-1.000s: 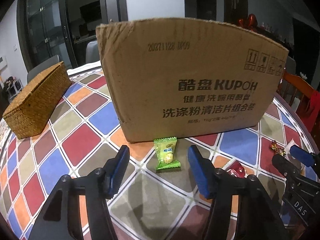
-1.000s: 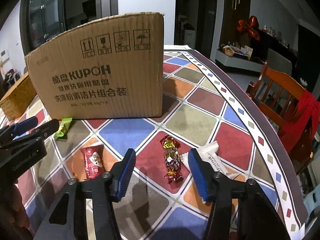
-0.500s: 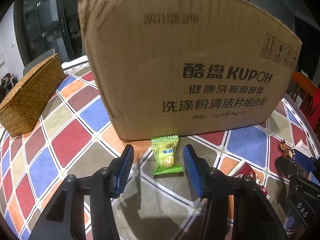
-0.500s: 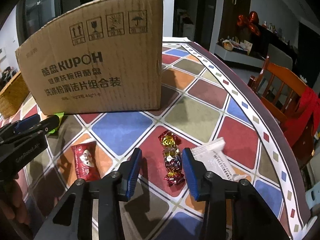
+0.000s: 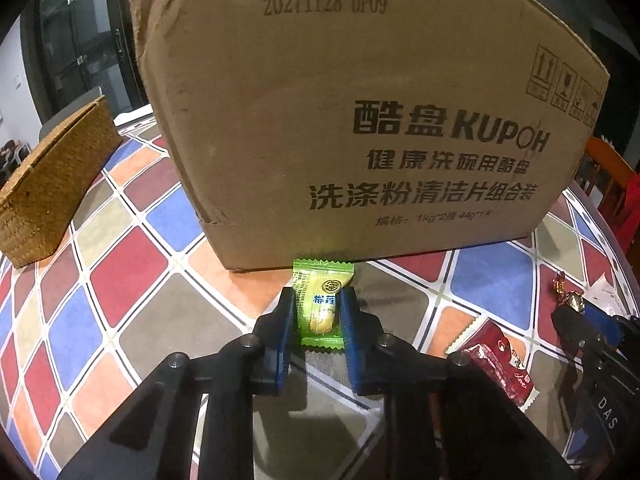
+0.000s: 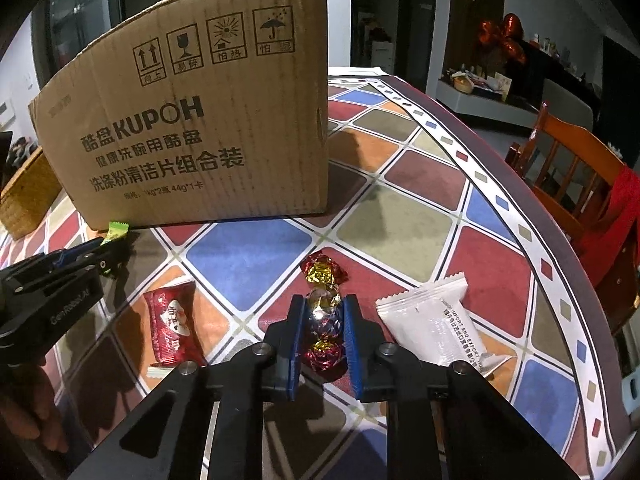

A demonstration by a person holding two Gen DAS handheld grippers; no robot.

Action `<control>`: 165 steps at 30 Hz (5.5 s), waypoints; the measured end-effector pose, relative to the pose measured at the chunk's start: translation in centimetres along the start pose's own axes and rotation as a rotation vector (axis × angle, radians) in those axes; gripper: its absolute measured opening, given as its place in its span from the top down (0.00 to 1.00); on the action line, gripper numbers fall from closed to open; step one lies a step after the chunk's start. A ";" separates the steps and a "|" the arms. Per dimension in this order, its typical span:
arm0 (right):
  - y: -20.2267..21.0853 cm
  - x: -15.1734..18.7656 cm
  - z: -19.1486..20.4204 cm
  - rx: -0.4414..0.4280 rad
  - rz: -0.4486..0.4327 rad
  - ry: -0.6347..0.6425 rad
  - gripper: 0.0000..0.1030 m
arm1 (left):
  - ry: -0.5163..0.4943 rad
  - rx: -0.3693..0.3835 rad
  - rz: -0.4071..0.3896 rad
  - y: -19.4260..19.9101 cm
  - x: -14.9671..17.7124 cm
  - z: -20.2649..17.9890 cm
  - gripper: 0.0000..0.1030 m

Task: Organize snacks
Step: 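Lift the green candy and gold-red candy toward the cardboard box with both tools, then lower both candies into the box and open both tools, then withdraw both tools from the box toward the red bar and white packet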

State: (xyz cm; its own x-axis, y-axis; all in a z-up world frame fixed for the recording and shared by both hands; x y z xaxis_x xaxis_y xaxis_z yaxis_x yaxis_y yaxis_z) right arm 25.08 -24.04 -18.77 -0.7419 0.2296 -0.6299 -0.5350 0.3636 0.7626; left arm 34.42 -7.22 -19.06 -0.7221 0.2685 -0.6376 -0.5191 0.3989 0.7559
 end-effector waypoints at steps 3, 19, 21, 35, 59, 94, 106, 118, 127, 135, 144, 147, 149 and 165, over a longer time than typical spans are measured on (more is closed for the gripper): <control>0.1 -0.1 -0.1 -0.006 -0.003 -0.004 0.81 | 0.004 -0.006 -0.014 0.8 0.1 -0.4 0.78; 3.8 -1.1 -0.3 -0.035 -0.081 -0.012 0.81 | -0.013 -0.040 -0.082 6.1 -0.2 -2.5 0.78; 4.3 -1.3 -0.4 -0.038 -0.092 -0.012 0.81 | -0.012 -0.042 -0.091 6.8 -0.2 -2.7 0.78; 7.9 -2.4 -0.9 -0.059 -0.183 -0.013 0.81 | -0.015 -0.066 -0.148 10.8 -0.8 -3.4 0.78; 11.8 -6.0 -1.8 -0.113 -0.287 -0.037 0.81 | -0.025 -0.086 -0.239 15.6 -3.6 -4.4 0.78; 11.6 -14.1 0.7 -0.203 -0.377 -0.008 0.81 | -0.025 -0.097 -0.303 15.0 -11.0 -2.9 0.78; 8.8 -16.2 1.8 -0.207 -0.339 0.030 0.81 | -0.032 -0.084 -0.277 12.2 -13.1 -2.4 0.78; 5.6 -17.4 2.9 -0.207 -0.292 0.049 0.81 | -0.019 -0.081 -0.229 8.8 -13.9 -1.2 0.78; 4.3 -17.7 3.4 -0.181 -0.276 0.077 0.70 | -0.010 -0.081 -0.220 8.2 -13.9 -1.3 0.45; 4.5 -17.6 2.2 -0.149 -0.287 0.034 0.40 | 0.000 -0.104 -0.239 9.2 -13.7 -1.2 0.37; 6.4 -17.1 0.8 -0.131 -0.317 0.009 0.33 | -0.008 -0.100 -0.263 11.3 -12.9 -2.2 0.36; 7.2 -16.7 0.3 -0.126 -0.324 0.006 0.33 | -0.007 -0.101 -0.270 12.0 -12.8 -2.8 0.36; 7.7 -16.6 -0.1 -0.127 -0.327 0.000 0.33 | -0.011 -0.100 -0.276 12.4 -12.7 -3.2 0.36; 12.4 -14.7 -2.4 -0.101 -0.380 -0.028 0.28 | -0.028 -0.111 -0.334 16.6 -10.5 -5.4 0.23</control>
State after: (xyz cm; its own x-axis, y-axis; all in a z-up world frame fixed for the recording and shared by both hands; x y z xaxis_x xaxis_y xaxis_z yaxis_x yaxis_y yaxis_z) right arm 28.38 -25.10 0.29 -0.4727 0.1206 -0.8730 -0.8078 0.3367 0.4839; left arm 30.93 -8.14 1.01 -0.4922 0.1643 -0.8549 -0.7722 0.3710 0.5159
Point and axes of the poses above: each gripper's, at about its wrist camera, not at the fingertips, and y roughly against the way its jaws point, z to its left, x to its underside, the point moved 1 cm from there along -y, roughly the way its jaws point, and after that the axes turned 12 degrees about x, right-handed, at the moved point
